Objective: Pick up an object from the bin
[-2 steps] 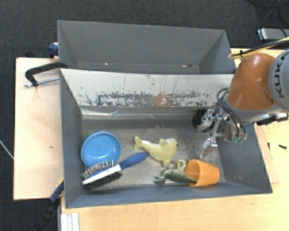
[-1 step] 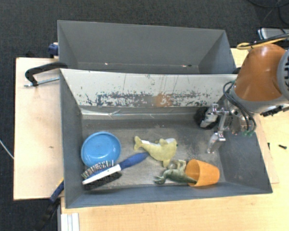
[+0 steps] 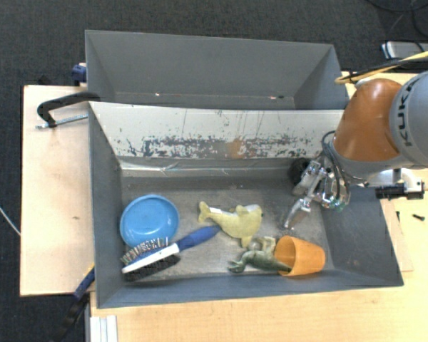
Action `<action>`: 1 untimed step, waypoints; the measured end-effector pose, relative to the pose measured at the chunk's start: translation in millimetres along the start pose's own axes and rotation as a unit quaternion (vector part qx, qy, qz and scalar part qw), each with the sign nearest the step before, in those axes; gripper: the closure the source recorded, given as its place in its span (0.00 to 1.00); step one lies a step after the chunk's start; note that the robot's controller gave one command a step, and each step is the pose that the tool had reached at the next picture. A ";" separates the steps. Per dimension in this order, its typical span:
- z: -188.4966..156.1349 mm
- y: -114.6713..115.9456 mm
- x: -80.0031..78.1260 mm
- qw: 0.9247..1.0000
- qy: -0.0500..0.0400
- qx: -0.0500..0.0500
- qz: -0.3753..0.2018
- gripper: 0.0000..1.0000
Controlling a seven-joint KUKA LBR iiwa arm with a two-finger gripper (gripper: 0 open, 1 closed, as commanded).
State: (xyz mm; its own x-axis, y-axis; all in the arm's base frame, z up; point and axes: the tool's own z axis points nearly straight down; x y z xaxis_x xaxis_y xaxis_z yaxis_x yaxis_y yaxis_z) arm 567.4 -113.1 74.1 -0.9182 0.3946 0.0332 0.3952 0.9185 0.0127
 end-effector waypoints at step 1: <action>0.2 6.3 9.0 1.000 -0.013 0.004 0.015 0.00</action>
Offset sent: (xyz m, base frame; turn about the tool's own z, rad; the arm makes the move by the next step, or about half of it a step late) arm -0.0071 0.0056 -0.0041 0.0352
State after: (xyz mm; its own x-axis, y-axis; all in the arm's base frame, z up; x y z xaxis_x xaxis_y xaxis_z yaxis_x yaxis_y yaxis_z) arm 561.6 -103.8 74.3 -0.9060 0.4232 0.0072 0.4233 0.9060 0.0044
